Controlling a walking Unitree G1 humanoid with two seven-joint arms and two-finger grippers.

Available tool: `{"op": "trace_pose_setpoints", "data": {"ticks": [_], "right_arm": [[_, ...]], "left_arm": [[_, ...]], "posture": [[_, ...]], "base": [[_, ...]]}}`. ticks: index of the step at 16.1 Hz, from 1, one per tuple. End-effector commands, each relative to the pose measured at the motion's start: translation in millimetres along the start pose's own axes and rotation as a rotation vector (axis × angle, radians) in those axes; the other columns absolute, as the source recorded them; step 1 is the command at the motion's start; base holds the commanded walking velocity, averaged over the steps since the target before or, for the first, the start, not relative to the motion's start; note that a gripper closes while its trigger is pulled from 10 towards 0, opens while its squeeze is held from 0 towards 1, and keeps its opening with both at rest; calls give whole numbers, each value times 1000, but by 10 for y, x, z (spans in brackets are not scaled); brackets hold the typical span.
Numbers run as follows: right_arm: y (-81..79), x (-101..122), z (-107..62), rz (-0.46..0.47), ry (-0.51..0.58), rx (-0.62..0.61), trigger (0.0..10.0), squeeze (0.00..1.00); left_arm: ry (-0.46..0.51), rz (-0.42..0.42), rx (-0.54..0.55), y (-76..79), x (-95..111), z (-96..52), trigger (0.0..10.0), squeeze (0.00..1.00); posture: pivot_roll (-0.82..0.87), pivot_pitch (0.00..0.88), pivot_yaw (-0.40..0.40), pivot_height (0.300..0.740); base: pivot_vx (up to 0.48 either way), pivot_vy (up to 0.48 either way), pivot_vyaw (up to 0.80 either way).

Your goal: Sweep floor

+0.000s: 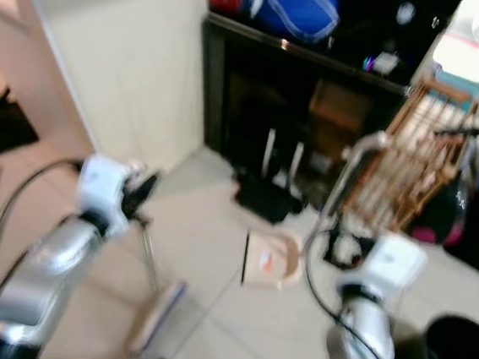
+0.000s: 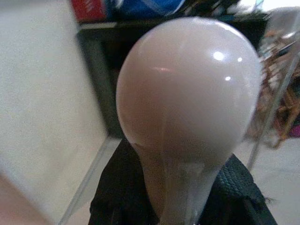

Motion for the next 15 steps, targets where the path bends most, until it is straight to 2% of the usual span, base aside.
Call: {"op": "trace_pose_setpoints", "data": {"ticks": [1,2,3,5,7,10,11,15], "right_arm": [[-91,37,-14,-9,9,34,10000,0],[-114,39,-27,-89,37,37,10000,0],[-125,26,-35,-119,47,16,10000,0],[-129,-53,-85,-117,15,16,10000,0],[-179,-119,-114,-81,-18,66,10000,0],[-203,-166,-104,-157,-26,95,10000,0],[-204,-177,-105,-156,-31,99,10000,0],[-207,-194,-104,-147,-30,95,10000,0]], "left_arm": [[27,37,24,-60,56,6,10000,0],[50,55,50,-84,74,0,10000,0],[51,62,50,-107,68,-18,10000,0],[46,61,54,-138,43,-71,10000,0],[41,60,53,-163,3,-124,10000,0],[38,78,61,-194,-15,-147,10000,0],[42,80,64,-206,-8,-148,10000,0],[43,98,64,-237,-6,-147,10000,0]], "posture": [[-55,90,26,740],[-61,84,31,740],[-67,86,35,740],[-81,70,59,740],[-81,68,59,740],[-55,54,42,740],[-50,52,39,740],[-48,49,43,740]], "base": [[0,0,0],[0,0,0],[0,0,0],[0,0,0],[0,0,0],[172,0,0],[270,0,0],[285,0,528]]}}
Point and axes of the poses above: a point about 5 cm out from each wrist's last joint towards the gripper, its own z axis pointing out of the wrist towards the gripper, its own x axis along the axis of the wrist's last joint, y = z × x, the point moved 1 cm from there along z, pointing out of the wrist towards the gripper, and after that the axes turned 3 degrees about z, right-handed, at the moved point
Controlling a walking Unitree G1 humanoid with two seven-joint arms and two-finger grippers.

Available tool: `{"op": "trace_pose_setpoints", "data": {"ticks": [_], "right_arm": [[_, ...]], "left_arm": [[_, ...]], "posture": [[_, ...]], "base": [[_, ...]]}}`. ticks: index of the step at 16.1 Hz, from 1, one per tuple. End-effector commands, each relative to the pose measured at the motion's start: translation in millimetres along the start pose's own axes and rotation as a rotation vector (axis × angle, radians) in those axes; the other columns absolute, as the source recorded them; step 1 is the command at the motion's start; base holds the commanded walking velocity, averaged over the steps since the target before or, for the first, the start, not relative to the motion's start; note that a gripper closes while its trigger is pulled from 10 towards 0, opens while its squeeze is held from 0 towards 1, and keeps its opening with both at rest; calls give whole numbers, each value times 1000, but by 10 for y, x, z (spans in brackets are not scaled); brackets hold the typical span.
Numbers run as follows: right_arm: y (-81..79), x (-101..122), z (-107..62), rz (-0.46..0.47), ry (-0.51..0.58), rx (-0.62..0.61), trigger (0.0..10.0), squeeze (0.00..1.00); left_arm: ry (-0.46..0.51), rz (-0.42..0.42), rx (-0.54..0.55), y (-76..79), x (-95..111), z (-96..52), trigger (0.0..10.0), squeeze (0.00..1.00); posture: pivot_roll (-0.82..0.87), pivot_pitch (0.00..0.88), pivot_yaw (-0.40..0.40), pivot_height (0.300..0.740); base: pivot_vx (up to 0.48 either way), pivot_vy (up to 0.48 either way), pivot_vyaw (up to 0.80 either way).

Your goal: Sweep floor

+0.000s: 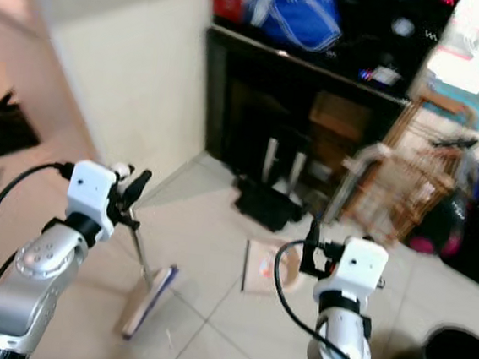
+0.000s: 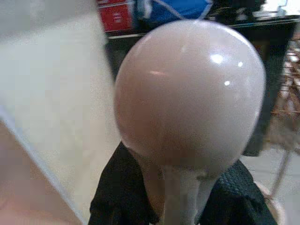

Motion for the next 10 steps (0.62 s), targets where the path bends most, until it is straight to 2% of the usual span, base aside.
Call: {"op": "trace_pose_setpoints", "data": {"ticks": [1,3,4,10], "right_arm": [[12,-20,1,-2,-3,-7,10000,0],[18,-18,0,5,2,-15,10000,0],[44,-23,2,50,0,-35,10000,0],[54,27,37,61,30,-25,10000,0]], "left_arm": [[39,34,13,-61,91,17,10000,0],[40,36,9,-57,93,22,10000,0],[44,38,2,-50,97,37,10000,0],[47,37,-13,-30,88,75,10000,0]], "posture": [[-48,47,46,740],[-48,47,46,740],[-51,41,50,740],[-64,21,56,740]], "base": [[307,0,0],[311,0,0],[315,0,0],[317,0,0]]}}
Point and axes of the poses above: a point about 5 cm out from each wrist's last joint towards the gripper, its own z axis pointing out of the wrist towards the gripper, its own x axis along the axis of the wrist's last joint, y = z × x, the point moved 1 cm from there along z, pointing out of the wrist towards the gripper, and after that the axes turned 3 degrees about z, right-handed, at the moved point
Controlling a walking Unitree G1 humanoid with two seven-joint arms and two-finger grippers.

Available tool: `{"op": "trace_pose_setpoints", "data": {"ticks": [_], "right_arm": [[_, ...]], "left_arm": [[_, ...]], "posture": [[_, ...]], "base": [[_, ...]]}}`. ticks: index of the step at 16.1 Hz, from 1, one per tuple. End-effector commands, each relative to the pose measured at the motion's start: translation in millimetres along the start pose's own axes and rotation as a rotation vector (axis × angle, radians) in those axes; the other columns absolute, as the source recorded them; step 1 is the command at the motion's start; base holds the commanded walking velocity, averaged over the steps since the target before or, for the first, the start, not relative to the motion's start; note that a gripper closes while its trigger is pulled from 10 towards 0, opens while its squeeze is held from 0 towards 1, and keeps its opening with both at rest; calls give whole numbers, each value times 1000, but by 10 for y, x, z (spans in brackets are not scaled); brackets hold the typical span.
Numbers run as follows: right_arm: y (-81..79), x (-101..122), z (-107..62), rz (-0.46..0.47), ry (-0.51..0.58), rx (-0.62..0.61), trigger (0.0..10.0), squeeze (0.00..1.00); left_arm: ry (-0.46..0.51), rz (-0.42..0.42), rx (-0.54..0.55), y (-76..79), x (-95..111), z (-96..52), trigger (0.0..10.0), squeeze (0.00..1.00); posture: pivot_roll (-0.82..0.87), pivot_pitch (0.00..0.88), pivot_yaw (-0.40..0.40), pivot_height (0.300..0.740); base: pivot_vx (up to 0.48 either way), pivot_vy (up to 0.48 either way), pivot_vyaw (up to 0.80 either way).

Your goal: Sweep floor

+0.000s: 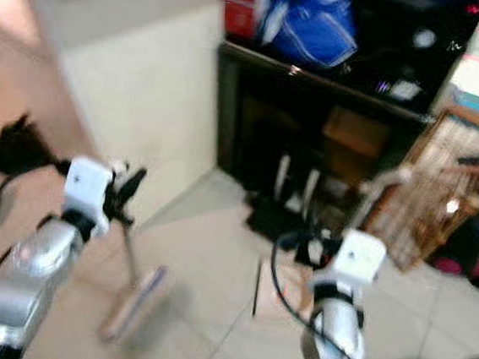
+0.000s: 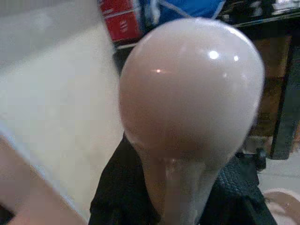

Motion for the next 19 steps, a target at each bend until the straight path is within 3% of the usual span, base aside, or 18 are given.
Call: {"op": "trace_pose_setpoints", "data": {"ticks": [1,7,19], "right_arm": [[80,22,0,7,12,-29,10000,0],[115,20,11,26,12,-50,10000,0],[135,-4,-9,40,5,-60,10000,0]], "left_arm": [[56,5,-15,32,100,35,10000,0],[62,5,-25,28,100,80,10000,0],[57,5,-17,-29,53,72,10000,0]], "posture": [[-70,14,60,740],[-77,6,66,740],[-73,11,60,740]], "base": [[322,0,0],[317,0,-82],[317,0,-800]]}}
Point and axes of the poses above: a point about 5 cm out from each wrist's last joint towards the gripper, its own z axis pointing out of the wrist towards the gripper, its own x axis along the axis of the wrist's last joint, y = z × x, the point moved 1 cm from there along z, pointing out of the wrist towards the gripper, and after that the axes turned 3 degrees about z, right-handed, at the moved point
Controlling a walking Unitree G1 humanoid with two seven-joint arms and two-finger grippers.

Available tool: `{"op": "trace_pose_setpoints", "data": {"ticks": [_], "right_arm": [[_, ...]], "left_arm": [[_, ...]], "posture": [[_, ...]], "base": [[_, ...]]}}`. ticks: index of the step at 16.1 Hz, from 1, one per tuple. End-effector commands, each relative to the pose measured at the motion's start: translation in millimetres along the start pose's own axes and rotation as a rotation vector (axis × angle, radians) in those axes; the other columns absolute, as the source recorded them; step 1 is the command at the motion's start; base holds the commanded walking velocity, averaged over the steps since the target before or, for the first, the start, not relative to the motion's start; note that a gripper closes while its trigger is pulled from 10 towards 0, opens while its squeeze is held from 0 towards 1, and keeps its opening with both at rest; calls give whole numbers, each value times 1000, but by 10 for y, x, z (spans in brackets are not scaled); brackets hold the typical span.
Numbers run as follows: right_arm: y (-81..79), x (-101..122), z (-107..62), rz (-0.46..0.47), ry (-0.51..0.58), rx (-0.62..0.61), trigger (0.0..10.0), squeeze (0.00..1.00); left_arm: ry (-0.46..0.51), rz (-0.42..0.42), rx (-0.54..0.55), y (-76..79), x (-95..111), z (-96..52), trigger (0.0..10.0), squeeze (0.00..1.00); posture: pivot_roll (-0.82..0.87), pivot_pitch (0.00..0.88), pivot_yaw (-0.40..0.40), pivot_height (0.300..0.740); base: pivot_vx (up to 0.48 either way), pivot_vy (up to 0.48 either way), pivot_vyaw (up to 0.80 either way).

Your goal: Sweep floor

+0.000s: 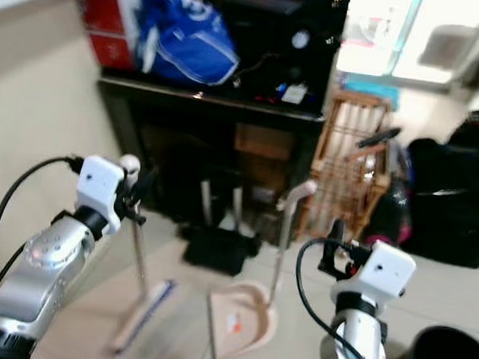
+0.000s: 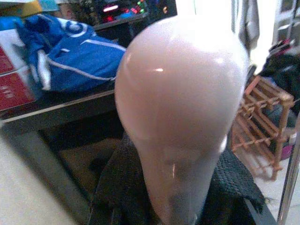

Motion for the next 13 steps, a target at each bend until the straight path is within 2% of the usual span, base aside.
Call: {"op": "trace_pose_setpoints", "data": {"ticks": [1,4,9,13], "right_arm": [[-57,-21,-22,14,-10,18,10000,0],[-56,-36,-21,-12,-17,34,10000,0],[-100,-150,19,-25,-72,79,10000,0],[-186,-284,18,-17,-127,163,10000,0]], "left_arm": [[9,40,28,-109,26,-30,10000,0],[-38,-16,11,-48,-76,-54,10000,0],[-25,-11,27,15,-75,-74,10000,0],[-33,2,31,-17,-79,-148,10000,0]], "posture": [[-74,11,59,740],[-72,11,48,740],[-60,20,20,740],[-43,25,12,740]], "base": [[315,0,-800],[99,0,-142],[0,0,0],[0,323,0]]}}
Point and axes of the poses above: a point about 5 cm out from each wrist's last joint towards the gripper, its own z axis pointing out of the wrist towards the gripper, its own x axis along the axis of the wrist's last joint, y = z × x, the point moved 1 cm from there along z, pointing out of the wrist towards the gripper, and after that the axes turned 3 degrees about z, right-handed, at the moved point
